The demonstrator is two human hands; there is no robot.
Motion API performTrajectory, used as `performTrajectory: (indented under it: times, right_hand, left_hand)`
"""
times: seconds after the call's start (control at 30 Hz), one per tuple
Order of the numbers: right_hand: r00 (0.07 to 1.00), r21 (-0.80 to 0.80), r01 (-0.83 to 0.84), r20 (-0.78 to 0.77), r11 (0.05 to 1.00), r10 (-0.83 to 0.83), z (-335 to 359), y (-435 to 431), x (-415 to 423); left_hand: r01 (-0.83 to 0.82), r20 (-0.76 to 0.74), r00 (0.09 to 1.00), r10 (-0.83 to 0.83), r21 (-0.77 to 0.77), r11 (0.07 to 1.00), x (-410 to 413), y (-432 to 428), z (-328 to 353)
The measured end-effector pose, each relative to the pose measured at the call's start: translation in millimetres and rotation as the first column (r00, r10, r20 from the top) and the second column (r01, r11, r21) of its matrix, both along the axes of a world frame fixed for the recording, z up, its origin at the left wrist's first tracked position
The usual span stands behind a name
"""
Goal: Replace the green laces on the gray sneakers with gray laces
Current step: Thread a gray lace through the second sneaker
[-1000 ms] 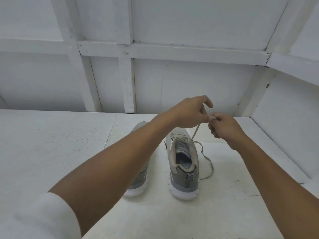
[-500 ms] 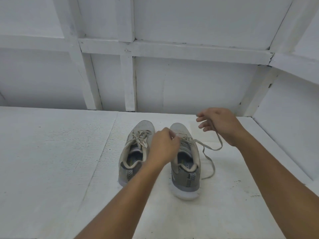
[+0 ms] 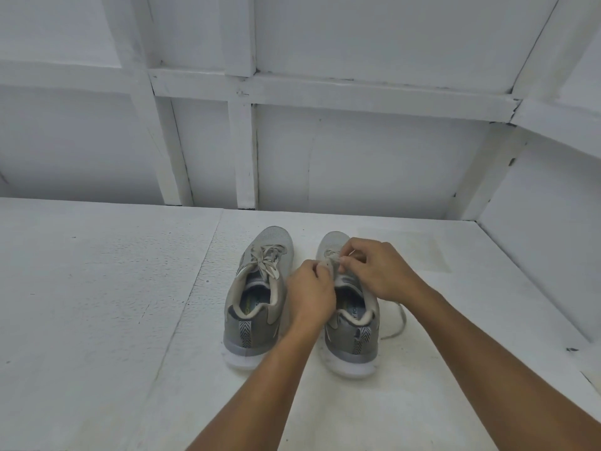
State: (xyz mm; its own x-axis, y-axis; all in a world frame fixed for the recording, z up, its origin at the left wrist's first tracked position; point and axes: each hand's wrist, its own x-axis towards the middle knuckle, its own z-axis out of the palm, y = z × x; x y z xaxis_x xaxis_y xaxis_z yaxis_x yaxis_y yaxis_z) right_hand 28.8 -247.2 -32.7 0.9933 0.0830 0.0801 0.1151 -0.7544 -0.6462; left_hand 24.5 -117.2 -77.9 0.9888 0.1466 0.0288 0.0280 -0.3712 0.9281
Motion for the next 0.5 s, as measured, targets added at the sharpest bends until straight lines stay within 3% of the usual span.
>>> performTrajectory:
  times: [0.27, 0.5]
  right_hand:
    - [0.998, -0.081, 0.051, 0.031, 0.995, -0.048, -3.6, 3.1, -0.3]
    - [0.995, -0.094, 0.088, 0.063, 0.992, -0.083, -6.9, 6.1, 1.2]
  left_hand:
    - [-0.007, -0.116, 0.993, -0.022, -0.243, 0.97, 0.5, 0.1, -5.5]
    - [0.004, -0.123, 0.991, -0.045, -0.312, 0.95, -1.4, 2.4, -6.8]
